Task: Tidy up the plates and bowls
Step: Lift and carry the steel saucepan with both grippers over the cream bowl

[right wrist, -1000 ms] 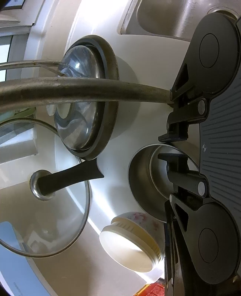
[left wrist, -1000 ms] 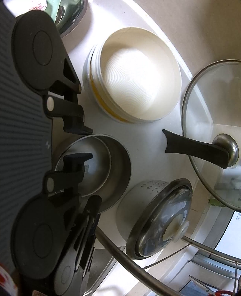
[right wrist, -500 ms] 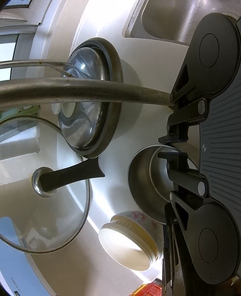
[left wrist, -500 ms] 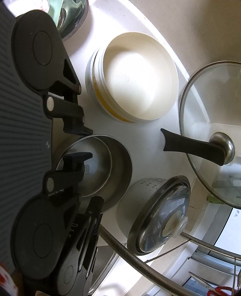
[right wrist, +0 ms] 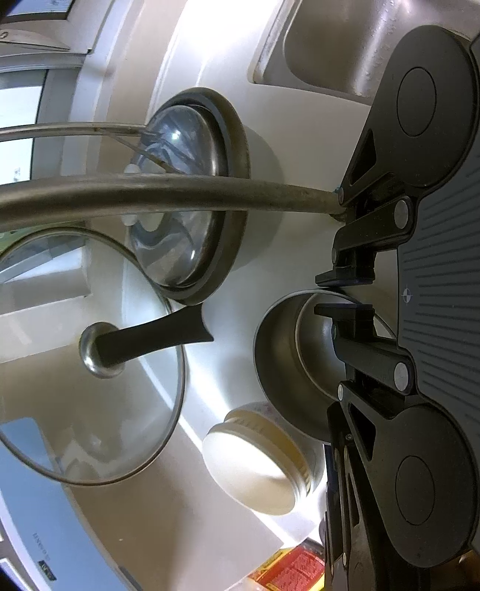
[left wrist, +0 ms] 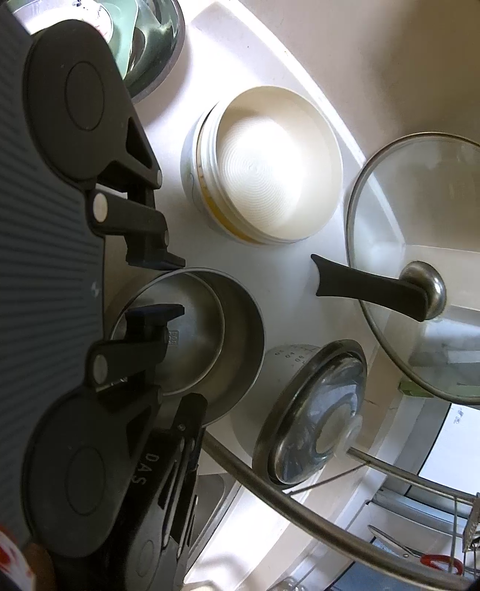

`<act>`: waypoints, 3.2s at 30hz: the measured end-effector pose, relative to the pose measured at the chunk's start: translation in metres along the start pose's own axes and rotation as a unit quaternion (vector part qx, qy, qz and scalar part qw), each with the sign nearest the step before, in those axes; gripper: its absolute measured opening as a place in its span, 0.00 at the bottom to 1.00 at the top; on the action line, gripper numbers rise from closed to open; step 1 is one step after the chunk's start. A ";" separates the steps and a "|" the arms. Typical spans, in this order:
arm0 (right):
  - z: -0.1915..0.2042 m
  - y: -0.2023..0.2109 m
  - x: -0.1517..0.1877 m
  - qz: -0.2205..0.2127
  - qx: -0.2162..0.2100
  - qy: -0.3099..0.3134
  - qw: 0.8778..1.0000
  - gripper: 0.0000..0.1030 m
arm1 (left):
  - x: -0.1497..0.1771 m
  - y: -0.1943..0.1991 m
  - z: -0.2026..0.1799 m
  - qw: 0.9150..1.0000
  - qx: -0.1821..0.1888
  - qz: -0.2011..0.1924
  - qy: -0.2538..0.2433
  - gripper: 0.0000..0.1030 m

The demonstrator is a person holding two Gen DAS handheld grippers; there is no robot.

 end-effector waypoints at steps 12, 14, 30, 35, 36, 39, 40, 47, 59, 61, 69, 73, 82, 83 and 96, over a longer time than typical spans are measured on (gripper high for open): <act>0.012 0.027 -0.004 -0.017 -0.014 0.010 1.000 0.09 | -0.001 0.032 0.000 1.000 -0.004 -0.027 0.003 0.17; 0.015 0.030 -0.006 -0.020 -0.017 0.013 1.000 0.09 | -0.002 0.037 0.001 0.999 -0.005 -0.032 0.005 0.17; 0.043 0.046 -0.021 -0.039 -0.039 0.034 0.998 0.09 | -0.009 0.069 0.011 0.997 -0.023 -0.070 0.015 0.17; 0.055 0.048 -0.029 -0.046 -0.048 0.043 0.997 0.09 | -0.012 0.075 0.016 0.996 -0.032 -0.082 0.020 0.17; 0.057 0.049 -0.032 -0.047 -0.050 0.045 0.997 0.09 | -0.012 0.077 0.018 0.996 -0.033 -0.084 0.021 0.17; 0.063 0.048 -0.038 -0.048 -0.057 0.050 0.996 0.09 | -0.016 0.080 0.022 0.995 -0.039 -0.090 0.024 0.17; 0.065 0.047 -0.039 -0.048 -0.059 0.053 0.996 0.09 | -0.018 0.080 0.024 0.995 -0.042 -0.092 0.025 0.17; 0.081 0.041 -0.051 -0.051 -0.076 0.065 0.994 0.09 | -0.028 0.086 0.037 0.992 -0.057 -0.104 0.031 0.17; 0.107 0.016 -0.068 -0.054 -0.097 0.091 0.990 0.09 | -0.042 0.082 0.066 0.989 -0.083 -0.110 0.045 0.17; 0.110 0.010 -0.071 -0.052 -0.102 0.093 0.989 0.09 | -0.044 0.080 0.071 0.989 -0.087 -0.111 0.046 0.17; 0.120 -0.013 -0.079 -0.043 -0.110 0.102 0.988 0.09 | -0.052 0.068 0.085 0.988 -0.100 -0.109 0.051 0.17; 0.122 -0.023 -0.080 -0.037 -0.110 0.105 0.988 0.09 | -0.054 0.061 0.090 0.988 -0.104 -0.104 0.055 0.17; 0.122 -0.038 -0.077 -0.024 -0.107 0.105 0.988 0.09 | -0.056 0.050 0.096 0.988 -0.107 -0.097 0.057 0.17; 0.122 -0.040 -0.076 -0.022 -0.106 0.105 0.989 0.09 | -0.056 0.049 0.096 0.988 -0.107 -0.096 0.058 0.17; 0.119 -0.051 -0.075 -0.007 -0.106 0.095 0.990 0.09 | -0.051 0.037 0.100 0.990 -0.096 -0.078 0.069 0.20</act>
Point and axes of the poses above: each gripper's, at about its wrist camera, not at the fingertips, and y roughly against the way its jaws point, z to its left, x to its underside, the point moved 9 cm from there along -y, roughly the way its jaws point, and after that the axes turned 1 degree about -y, right-handed, at the moved point
